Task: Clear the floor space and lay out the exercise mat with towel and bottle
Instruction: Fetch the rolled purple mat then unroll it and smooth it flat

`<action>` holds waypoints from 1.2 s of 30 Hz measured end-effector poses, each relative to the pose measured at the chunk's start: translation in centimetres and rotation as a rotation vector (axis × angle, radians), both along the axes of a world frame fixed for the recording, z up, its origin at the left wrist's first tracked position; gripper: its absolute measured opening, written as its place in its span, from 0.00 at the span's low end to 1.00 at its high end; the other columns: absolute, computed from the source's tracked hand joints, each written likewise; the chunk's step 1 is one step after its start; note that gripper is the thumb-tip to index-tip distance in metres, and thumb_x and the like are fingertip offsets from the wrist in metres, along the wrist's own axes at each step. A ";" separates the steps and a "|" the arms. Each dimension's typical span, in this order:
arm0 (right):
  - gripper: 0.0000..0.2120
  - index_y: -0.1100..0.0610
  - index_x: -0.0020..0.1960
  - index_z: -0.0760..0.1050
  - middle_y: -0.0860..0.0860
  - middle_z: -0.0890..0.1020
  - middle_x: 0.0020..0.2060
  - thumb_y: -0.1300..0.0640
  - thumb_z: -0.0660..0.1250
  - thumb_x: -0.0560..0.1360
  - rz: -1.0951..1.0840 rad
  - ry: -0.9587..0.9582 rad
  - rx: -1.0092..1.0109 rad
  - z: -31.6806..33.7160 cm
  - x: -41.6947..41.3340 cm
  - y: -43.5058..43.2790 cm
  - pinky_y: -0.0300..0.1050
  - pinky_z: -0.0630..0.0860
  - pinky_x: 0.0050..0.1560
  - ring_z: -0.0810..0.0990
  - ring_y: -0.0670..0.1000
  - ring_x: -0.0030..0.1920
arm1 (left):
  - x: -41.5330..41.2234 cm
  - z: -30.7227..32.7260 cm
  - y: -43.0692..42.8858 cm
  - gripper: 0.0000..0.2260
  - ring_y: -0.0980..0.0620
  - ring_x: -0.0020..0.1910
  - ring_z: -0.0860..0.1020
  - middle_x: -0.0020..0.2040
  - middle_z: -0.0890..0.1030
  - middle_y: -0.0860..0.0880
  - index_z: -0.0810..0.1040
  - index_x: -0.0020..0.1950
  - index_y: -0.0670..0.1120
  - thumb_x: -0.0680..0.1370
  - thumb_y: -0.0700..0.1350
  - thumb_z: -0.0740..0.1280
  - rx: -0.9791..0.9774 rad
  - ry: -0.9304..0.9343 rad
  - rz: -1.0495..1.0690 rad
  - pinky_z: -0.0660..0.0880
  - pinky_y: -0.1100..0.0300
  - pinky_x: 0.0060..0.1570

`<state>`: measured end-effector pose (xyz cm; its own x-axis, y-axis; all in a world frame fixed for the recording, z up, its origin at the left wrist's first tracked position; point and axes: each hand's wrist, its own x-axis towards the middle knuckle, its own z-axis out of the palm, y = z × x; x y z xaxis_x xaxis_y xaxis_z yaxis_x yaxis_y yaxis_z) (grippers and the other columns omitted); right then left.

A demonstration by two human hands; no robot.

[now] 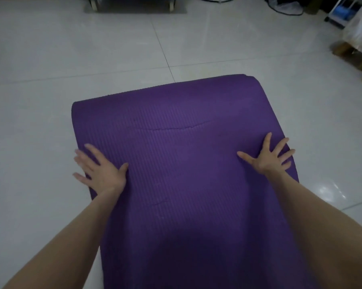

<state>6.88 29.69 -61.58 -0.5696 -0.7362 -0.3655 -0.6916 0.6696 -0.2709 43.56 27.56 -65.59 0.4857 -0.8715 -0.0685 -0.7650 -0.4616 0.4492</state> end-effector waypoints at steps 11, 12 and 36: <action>0.57 0.45 0.75 0.28 0.53 0.27 0.74 0.28 0.65 0.65 0.289 -0.153 -0.003 -4.0 6.6 -4.8 0.75 0.41 0.67 0.31 0.67 0.74 | -5.4 -2.3 -3.2 0.45 0.39 0.73 0.30 0.75 0.28 0.45 0.33 0.75 0.58 0.71 0.70 0.59 0.226 -0.073 -0.387 0.35 0.30 0.65; 0.58 0.45 0.75 0.27 0.53 0.27 0.74 0.28 0.65 0.64 0.298 -0.156 0.012 -4.3 7.1 -5.4 0.76 0.40 0.67 0.30 0.68 0.73 | -5.5 -2.7 -3.4 0.44 0.39 0.73 0.30 0.75 0.28 0.46 0.33 0.75 0.58 0.71 0.70 0.59 0.253 -0.065 -0.391 0.37 0.29 0.65; 0.79 0.55 0.71 0.19 0.61 0.23 0.70 0.29 0.76 0.49 -0.076 -0.373 0.350 -3.7 12.5 -14.7 0.74 0.31 0.64 0.25 0.68 0.71 | -6.5 1.2 -18.6 0.35 0.40 0.76 0.51 0.77 0.55 0.40 0.57 0.77 0.47 0.75 0.61 0.62 -0.116 -0.210 -0.425 0.41 0.38 0.71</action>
<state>19.42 14.94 -65.30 -0.4004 -0.4953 -0.7710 -0.5363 0.8089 -0.2411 37.07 8.99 -64.36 0.0780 -0.9917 0.1025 -0.9543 -0.0445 0.2955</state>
